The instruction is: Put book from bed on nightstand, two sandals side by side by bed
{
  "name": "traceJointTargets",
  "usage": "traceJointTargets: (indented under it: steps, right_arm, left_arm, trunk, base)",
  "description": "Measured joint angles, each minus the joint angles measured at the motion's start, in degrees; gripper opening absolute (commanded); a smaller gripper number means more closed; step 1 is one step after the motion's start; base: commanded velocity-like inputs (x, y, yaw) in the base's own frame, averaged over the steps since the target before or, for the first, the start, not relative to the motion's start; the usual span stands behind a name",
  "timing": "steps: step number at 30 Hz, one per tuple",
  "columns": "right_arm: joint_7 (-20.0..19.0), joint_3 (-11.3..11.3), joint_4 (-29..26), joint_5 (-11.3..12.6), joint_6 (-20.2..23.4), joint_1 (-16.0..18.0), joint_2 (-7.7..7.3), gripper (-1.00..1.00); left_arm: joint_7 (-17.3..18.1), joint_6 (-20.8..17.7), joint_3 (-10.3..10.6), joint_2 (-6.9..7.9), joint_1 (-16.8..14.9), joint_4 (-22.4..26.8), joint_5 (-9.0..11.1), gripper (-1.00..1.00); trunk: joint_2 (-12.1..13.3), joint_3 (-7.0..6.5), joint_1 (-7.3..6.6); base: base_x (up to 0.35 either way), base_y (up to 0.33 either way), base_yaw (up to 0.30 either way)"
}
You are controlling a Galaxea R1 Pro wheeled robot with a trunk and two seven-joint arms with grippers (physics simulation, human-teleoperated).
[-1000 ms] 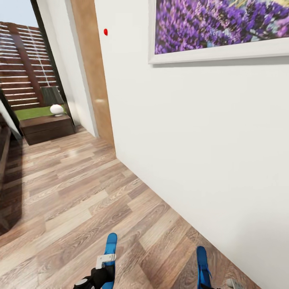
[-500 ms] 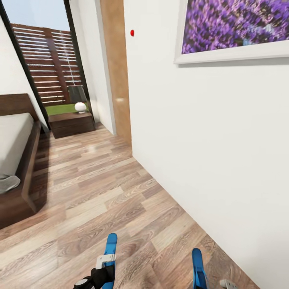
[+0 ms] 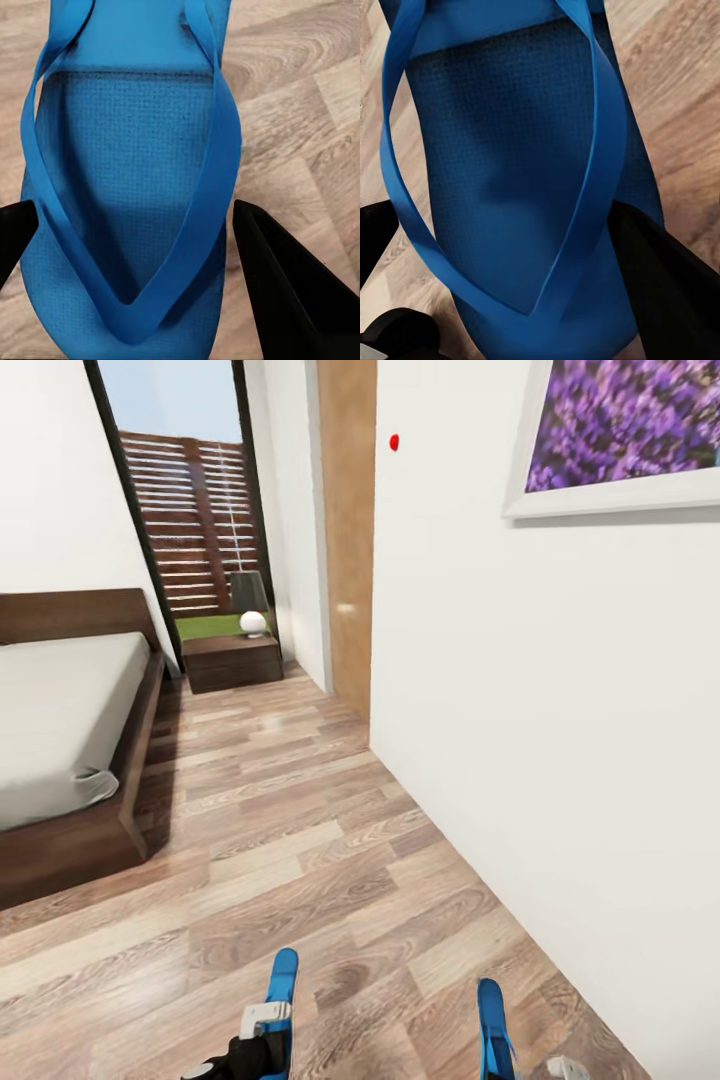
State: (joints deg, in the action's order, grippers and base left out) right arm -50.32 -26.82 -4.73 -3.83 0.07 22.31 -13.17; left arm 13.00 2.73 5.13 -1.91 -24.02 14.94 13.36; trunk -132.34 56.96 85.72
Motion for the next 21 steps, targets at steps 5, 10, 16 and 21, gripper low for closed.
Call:
traceJointTargets:
  steps: [5,10,16,21]
  right_arm:
    - [0.2,0.0,0.1,0.0,0.0,0.0,-0.07,-1.00]
    - [0.4,0.0,0.4,0.1,-0.1,0.0,-0.04,-1.00]
    - [0.4,0.0,0.4,0.2,-0.2,0.0,-0.08,-1.00]
    - [0.4,0.0,0.4,0.2,-0.2,0.0,-0.09,-1.00]
  left_arm:
    - [0.2,0.2,0.0,0.35,0.0,-1.2,0.0,-1.00]
    - [0.2,0.2,0.0,0.42,0.0,-1.4,0.0,-1.00]
    - [0.1,0.2,0.0,0.48,0.0,-1.5,-0.1,-1.00]
    - [0.1,0.8,0.0,0.42,0.0,-1.7,-0.1,-1.00]
  trunk:
    - [0.0,0.00,0.00]
    - [0.0,0.00,0.00]
    - [0.0,0.00,0.00]
    - [0.0,0.00,0.00]
  base:
    - [0.000,0.000,0.293]
    - [0.000,0.000,0.293]
    - [0.000,0.000,0.293]
    - [0.000,0.000,0.293]
